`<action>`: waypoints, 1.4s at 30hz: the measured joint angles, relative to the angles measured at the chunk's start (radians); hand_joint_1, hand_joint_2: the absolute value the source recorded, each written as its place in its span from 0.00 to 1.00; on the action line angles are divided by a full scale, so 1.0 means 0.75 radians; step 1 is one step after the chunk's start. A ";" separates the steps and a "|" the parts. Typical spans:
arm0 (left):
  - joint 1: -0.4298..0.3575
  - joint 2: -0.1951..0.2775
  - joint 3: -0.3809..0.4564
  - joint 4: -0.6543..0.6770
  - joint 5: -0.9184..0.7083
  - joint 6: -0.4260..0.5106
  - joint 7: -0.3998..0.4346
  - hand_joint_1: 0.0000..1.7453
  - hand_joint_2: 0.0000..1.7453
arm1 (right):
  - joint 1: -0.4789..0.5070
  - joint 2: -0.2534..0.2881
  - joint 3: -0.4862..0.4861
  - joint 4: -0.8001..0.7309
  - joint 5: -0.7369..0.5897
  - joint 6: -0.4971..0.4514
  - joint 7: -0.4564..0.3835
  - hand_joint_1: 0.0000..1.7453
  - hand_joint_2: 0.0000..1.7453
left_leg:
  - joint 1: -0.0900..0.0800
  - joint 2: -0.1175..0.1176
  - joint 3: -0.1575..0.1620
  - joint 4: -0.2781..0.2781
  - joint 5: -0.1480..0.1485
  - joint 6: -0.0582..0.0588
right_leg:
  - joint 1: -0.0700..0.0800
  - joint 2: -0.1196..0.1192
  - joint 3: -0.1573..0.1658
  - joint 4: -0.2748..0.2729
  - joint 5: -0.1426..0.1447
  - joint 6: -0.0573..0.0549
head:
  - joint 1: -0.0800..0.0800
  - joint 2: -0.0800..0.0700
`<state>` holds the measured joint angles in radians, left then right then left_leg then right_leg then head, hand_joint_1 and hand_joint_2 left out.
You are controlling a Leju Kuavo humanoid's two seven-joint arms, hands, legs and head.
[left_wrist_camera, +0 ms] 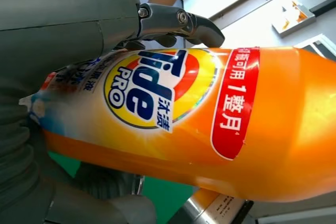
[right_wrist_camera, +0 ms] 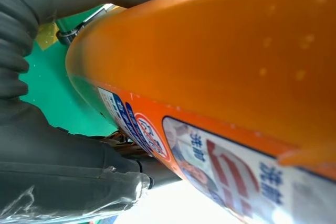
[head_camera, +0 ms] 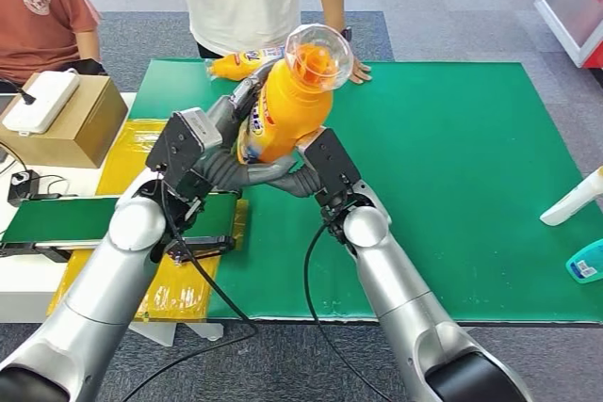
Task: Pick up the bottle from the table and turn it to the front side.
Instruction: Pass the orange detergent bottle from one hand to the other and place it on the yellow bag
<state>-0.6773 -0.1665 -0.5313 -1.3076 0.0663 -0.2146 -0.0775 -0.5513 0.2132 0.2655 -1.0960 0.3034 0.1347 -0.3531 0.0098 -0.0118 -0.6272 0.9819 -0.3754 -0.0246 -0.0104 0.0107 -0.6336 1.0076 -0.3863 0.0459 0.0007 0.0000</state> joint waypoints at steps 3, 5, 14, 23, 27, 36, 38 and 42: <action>0.000 0.000 -0.010 0.001 -0.083 0.045 -0.005 0.00 1.00 | 0.005 0.000 0.022 -0.009 0.004 0.006 0.002 1.00 1.00 | 0.000 0.000 0.000 0.000 0.000 0.000 | 0.000 0.000 0.000 0.000 0.000 0.000 | 0.000 0.000; 0.000 -0.001 -0.013 0.001 -0.152 0.080 -0.006 0.00 1.00 | 0.006 0.000 0.043 -0.011 0.007 0.015 0.003 1.00 1.00 | 0.000 0.000 0.000 0.000 0.000 0.000 | 0.000 0.000 0.000 0.000 0.000 0.000 | 0.000 0.000; 0.001 -0.003 -0.011 -0.002 -0.241 0.111 0.004 0.00 1.00 | 0.016 0.000 0.080 -0.014 0.011 0.023 0.004 1.00 1.00 | 0.000 0.000 0.000 0.000 0.000 0.000 | 0.000 0.000 0.000 0.000 0.000 0.000 | 0.000 0.000; 0.002 -0.005 -0.011 -0.002 -0.244 0.102 0.006 1.00 1.00 | 0.017 0.000 0.082 -0.015 0.010 0.024 0.004 1.00 1.00 | 0.000 0.000 0.000 0.000 0.000 0.000 | 0.000 0.000 0.000 0.000 0.000 0.000 | 0.000 0.000; 0.002 -0.010 -0.007 -0.002 -0.218 0.068 0.009 1.00 1.00 | 0.019 -0.001 0.084 -0.021 0.008 0.025 0.004 1.00 1.00 | 0.000 0.000 0.000 0.000 0.000 0.000 | 0.000 0.000 0.000 0.000 0.000 0.000 | 0.000 0.000; 0.001 -0.010 0.012 0.007 -0.103 0.022 0.009 1.00 1.00 | 0.022 -0.002 0.094 -0.021 0.002 0.019 0.004 1.00 1.00 | 0.000 0.000 0.000 0.000 0.000 0.000 | 0.000 0.000 0.000 0.000 0.000 0.000 | 0.000 0.000; 0.001 -0.010 0.013 0.013 -0.075 0.018 0.009 1.00 1.00 | 0.022 -0.002 0.098 -0.019 -0.001 0.016 0.004 1.00 1.00 | 0.000 0.000 0.000 0.000 0.000 0.000 | 0.000 0.000 0.000 0.000 0.000 0.000 | 0.000 0.000; 0.002 -0.010 0.018 0.023 -0.021 0.016 0.005 1.00 1.00 | 0.023 -0.002 0.104 -0.016 -0.006 0.009 0.010 1.00 1.00 | 0.000 0.000 0.000 0.000 0.000 0.000 | 0.000 0.000 0.000 0.000 0.000 0.000 | 0.000 0.000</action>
<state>-0.6760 -0.1738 -0.5179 -1.2901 0.0505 -0.2023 -0.0735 -0.5338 0.2121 0.3433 -1.1082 0.2985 0.1417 -0.3457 0.0098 -0.0118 -0.6274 0.9819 -0.3753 -0.0245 -0.0104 0.0107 -0.6338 1.0076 -0.3862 0.0459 0.0008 0.0000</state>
